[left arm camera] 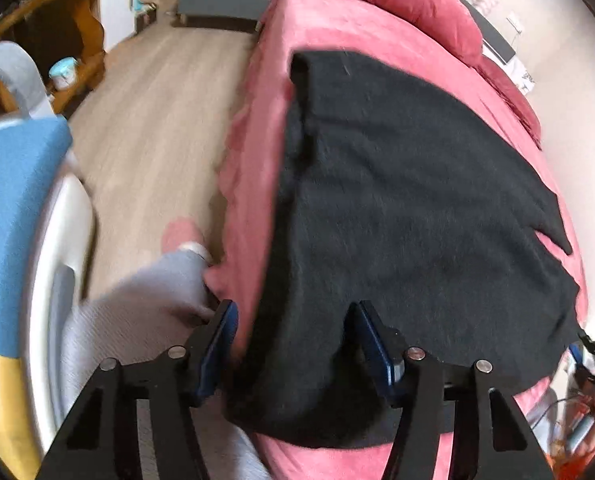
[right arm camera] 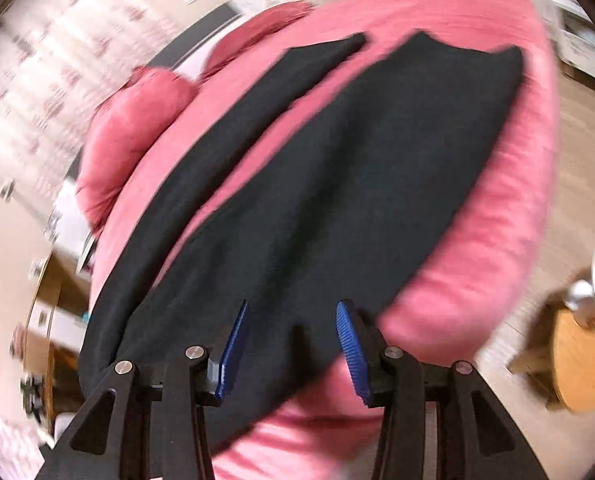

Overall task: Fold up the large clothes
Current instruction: 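Grasp the folded garment edge with the left gripper while the right gripper grasps its corner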

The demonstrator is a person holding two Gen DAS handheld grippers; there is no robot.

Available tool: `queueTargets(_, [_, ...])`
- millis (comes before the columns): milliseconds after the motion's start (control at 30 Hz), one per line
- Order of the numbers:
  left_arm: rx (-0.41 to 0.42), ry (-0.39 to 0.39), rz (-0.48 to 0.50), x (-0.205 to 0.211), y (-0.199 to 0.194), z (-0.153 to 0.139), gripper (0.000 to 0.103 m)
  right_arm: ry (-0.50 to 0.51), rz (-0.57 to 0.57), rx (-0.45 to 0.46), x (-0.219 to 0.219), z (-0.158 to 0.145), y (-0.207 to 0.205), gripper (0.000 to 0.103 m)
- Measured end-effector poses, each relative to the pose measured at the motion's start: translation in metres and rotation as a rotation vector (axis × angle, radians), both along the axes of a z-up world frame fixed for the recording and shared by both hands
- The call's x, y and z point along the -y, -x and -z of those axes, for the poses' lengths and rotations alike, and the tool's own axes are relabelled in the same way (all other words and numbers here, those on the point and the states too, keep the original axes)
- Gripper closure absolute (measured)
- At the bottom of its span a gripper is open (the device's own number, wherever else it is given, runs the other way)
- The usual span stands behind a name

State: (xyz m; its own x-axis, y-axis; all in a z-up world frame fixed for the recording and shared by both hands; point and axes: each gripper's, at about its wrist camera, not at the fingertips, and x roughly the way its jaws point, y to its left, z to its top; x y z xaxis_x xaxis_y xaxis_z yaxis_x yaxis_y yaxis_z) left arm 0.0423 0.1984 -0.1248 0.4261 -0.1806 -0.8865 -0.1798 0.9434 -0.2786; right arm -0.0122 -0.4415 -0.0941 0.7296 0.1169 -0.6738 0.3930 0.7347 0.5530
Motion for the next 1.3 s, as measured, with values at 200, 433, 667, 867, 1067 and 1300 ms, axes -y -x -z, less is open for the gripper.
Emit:
queueTargets(200, [0.111,0.096,-0.149,-0.033,-0.052,-0.032,0.024,0.035,-0.166,0.017,-0.045,-0.016,-0.062,0.056])
queueTargets(433, [0.118,0.107,-0.152,-0.038,-0.139,-0.024,0.016,0.086,-0.254,-0.022,-0.055,-0.047,-0.165,0.056])
queueTargets(667, [0.083,0.103,-0.112,-0.020,-0.206,-0.004,0.014,0.125,-0.040,-0.110,0.022,-0.080,-0.296,0.053])
queueTargets(867, [0.056,0.167,-0.053,-0.014,-0.225,0.017,0.005,0.121,0.093,-0.163,0.078,-0.073,-0.387,0.050])
queueTargets(1067, [0.060,0.180,-0.049,-0.017,-0.241,0.026,0.000,0.199,0.193,-0.285,0.091,-0.051,-0.453,0.050])
queueTargets(1300, [0.056,0.215,-0.084,-0.024,-0.257,0.037,0.001,0.320,0.257,-0.408,0.107,-0.027,-0.482,0.050])
